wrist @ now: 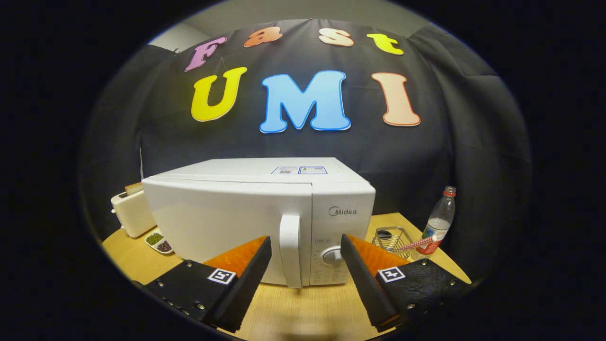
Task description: Open the microwave, put the food inside, and close the microwave door.
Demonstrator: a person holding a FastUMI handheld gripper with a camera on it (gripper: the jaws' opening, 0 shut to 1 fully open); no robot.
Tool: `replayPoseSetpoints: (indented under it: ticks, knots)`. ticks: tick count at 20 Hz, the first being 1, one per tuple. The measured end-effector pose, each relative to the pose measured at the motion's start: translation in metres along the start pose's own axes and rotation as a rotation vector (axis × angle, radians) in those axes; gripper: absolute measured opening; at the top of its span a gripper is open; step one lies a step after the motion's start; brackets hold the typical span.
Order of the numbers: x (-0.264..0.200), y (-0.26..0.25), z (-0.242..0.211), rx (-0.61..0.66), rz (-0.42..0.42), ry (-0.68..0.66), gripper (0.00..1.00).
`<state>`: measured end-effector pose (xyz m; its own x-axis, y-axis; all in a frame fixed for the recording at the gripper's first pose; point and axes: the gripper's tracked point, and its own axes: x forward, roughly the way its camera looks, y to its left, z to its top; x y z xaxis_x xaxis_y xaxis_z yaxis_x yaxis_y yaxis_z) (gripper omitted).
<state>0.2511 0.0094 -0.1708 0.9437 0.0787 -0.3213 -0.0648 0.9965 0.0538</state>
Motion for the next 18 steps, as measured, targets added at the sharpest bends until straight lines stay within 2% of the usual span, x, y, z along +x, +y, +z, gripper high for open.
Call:
replayPoseSetpoints:
  ticks: [1, 4, 6, 8, 10, 11, 13, 15, 16, 18]
  knots:
    - [0.006, 0.0, -0.006, 0.005, 0.001, 0.014, 0.92]
    - [0.018, 0.007, -0.02, 0.01, 0.021, 0.059, 0.73]
    - [0.024, 0.013, -0.023, 0.012, 0.043, 0.061, 0.72]
    - [0.025, 0.023, -0.021, -0.007, 0.072, 0.047, 0.46]
    - [0.027, 0.021, -0.023, -0.048, 0.045, 0.046, 0.28]
    - [0.024, 0.021, -0.023, -0.037, 0.054, 0.047, 0.28]
    - [0.023, 0.021, -0.024, -0.016, 0.064, 0.062, 0.18]
    - [0.021, 0.023, -0.024, -0.039, 0.067, 0.08, 0.18]
    - [0.02, 0.023, -0.023, -0.043, 0.063, 0.079, 0.11]
    - [0.019, 0.022, -0.023, -0.041, 0.064, 0.096, 0.11]
